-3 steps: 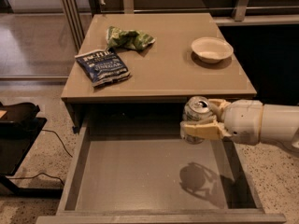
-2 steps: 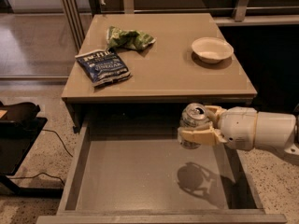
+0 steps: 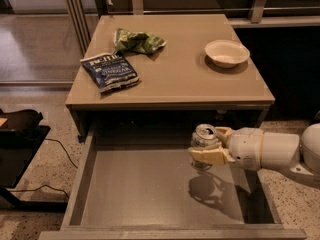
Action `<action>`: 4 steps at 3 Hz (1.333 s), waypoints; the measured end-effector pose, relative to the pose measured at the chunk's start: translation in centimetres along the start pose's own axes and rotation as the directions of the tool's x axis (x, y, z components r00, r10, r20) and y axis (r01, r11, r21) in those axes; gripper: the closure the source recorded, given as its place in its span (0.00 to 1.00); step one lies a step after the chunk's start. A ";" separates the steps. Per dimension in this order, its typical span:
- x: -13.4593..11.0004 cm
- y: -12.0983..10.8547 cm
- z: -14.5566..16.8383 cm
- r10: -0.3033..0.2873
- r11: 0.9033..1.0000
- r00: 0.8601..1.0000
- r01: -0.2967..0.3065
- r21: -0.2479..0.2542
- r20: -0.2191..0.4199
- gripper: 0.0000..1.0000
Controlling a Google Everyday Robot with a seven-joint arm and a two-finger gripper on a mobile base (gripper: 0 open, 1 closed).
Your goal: Place 7up can into top drawer
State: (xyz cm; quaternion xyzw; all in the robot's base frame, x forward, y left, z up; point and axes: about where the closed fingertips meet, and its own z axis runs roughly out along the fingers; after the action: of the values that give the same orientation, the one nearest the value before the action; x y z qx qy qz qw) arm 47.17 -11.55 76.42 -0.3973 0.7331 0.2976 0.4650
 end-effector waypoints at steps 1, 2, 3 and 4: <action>0.0 0.1 0.4 -0.015 1.000 1.000 0.015 -0.008 -0.004 1.00; 1.6 0.0 1.5 -0.029 1.000 0.999 0.029 0.004 0.014 1.00; 3.8 -0.3 3.2 -0.059 0.998 0.998 0.058 0.029 0.031 1.00; 5.3 -0.4 5.0 -0.107 0.992 0.994 0.105 0.069 0.033 1.00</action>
Offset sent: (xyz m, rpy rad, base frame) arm 0.0064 0.0085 -0.0538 0.0085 -0.0709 -0.0130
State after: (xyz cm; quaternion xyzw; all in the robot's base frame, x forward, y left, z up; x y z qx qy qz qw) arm 48.41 -9.37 69.53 -0.4143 0.7117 0.2551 0.5067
